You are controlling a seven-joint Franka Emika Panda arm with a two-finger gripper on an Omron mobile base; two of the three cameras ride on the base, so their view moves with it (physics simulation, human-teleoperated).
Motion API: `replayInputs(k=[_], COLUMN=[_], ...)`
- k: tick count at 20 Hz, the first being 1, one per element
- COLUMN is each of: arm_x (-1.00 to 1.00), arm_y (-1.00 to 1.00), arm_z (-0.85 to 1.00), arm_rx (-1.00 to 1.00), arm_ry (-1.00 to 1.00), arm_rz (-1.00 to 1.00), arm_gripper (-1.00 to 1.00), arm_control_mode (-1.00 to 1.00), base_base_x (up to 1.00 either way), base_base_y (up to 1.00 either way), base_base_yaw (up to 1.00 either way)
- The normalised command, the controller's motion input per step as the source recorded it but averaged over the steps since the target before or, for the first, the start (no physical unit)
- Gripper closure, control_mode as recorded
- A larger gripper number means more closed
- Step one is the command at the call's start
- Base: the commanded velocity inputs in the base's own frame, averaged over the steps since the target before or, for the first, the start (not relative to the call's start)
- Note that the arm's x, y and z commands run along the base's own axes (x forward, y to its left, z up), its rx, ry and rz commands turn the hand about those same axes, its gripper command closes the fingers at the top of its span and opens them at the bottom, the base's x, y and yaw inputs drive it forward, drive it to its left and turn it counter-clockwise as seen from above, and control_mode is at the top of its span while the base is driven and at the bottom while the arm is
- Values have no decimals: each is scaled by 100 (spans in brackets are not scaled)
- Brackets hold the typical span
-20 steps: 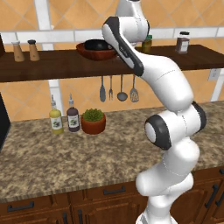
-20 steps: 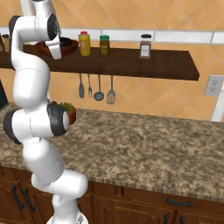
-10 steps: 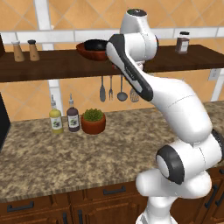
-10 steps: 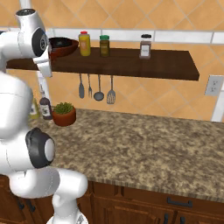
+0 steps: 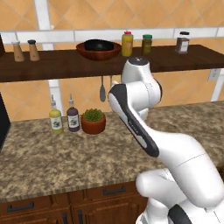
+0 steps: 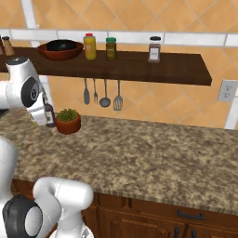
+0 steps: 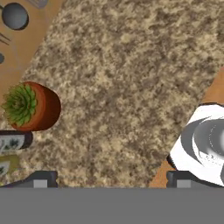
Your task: Pick up the bowls on the counter and stack them on top of one another in the open cabinet. Place the smaller bowl on top of the larger bowl.
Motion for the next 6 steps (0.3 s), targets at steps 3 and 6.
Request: replayInputs(k=[3, 6], arm_x=[-5, 11], arm_y=[11, 0], arm_z=[-100, -100], arm_rx=[-8, -3], arm_ry=[18, 5], arm_rz=[17, 14], arm_gripper=[-100, -100], arm_control_mode=[-100, -100], base_base_x=[0, 0], base_base_y=[0, 0], base_base_yaw=[0, 0])
